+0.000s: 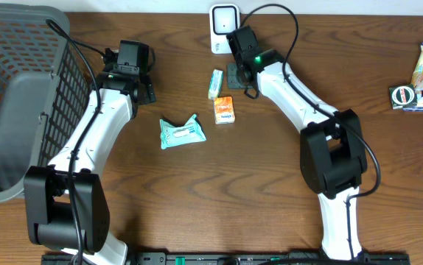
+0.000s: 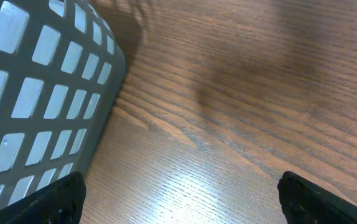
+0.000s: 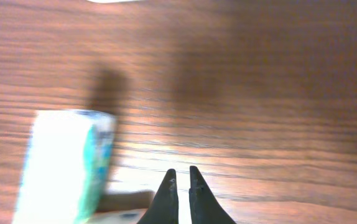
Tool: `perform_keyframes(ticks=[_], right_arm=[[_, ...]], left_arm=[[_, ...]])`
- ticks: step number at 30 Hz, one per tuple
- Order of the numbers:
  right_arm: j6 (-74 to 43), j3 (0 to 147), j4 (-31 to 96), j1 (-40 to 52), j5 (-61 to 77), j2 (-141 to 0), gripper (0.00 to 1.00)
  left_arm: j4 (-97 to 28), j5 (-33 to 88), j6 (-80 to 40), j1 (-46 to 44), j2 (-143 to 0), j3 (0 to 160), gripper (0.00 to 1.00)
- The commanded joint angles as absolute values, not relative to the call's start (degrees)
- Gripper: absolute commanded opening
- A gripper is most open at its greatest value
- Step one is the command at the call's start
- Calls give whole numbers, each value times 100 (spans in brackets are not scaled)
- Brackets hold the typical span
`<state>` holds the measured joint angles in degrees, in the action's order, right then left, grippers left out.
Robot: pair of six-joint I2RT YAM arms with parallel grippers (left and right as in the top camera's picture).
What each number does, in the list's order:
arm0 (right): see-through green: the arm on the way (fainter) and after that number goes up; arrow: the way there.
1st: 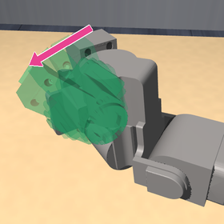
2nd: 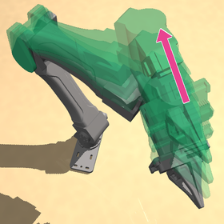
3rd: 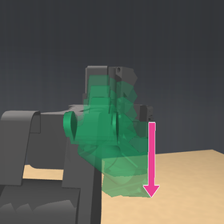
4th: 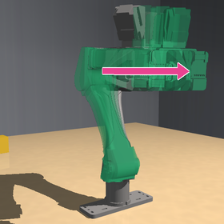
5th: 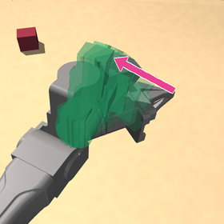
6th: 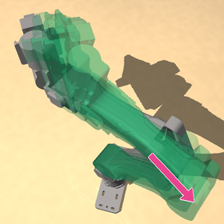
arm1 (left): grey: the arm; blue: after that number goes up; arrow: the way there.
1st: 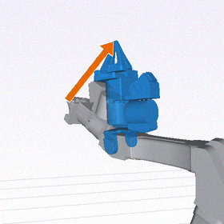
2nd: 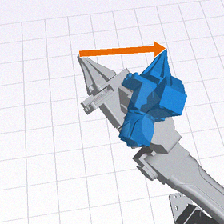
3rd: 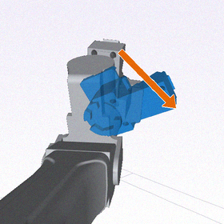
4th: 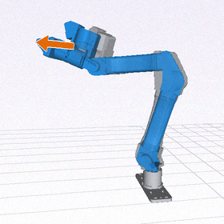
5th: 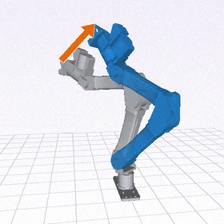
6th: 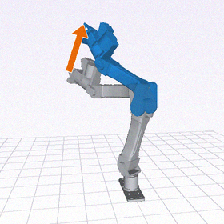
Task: Scan the item barcode
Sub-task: 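Lift the teal Kleenex pack up in front of the scanner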
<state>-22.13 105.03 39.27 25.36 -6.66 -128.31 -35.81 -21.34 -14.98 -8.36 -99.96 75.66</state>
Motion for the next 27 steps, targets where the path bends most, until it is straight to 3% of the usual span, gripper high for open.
perform_keyframes(ticks=[1, 21, 27], right_arm=[[-2222, 10575, 3872, 2650, -349, -12658, 3], [-2226, 10573, 2746, 3146, 12, -12964, 1], [-2226, 10573, 3006, 3155, -821, -13128, 1]], left_arm=[[-3599, -2211, -1468, -832, -9972, 7636, 98], [-3599, -2211, -1468, -832, -9972, 7636, 98], [-3599, -2211, -1468, -832, -9972, 7636, 98]])
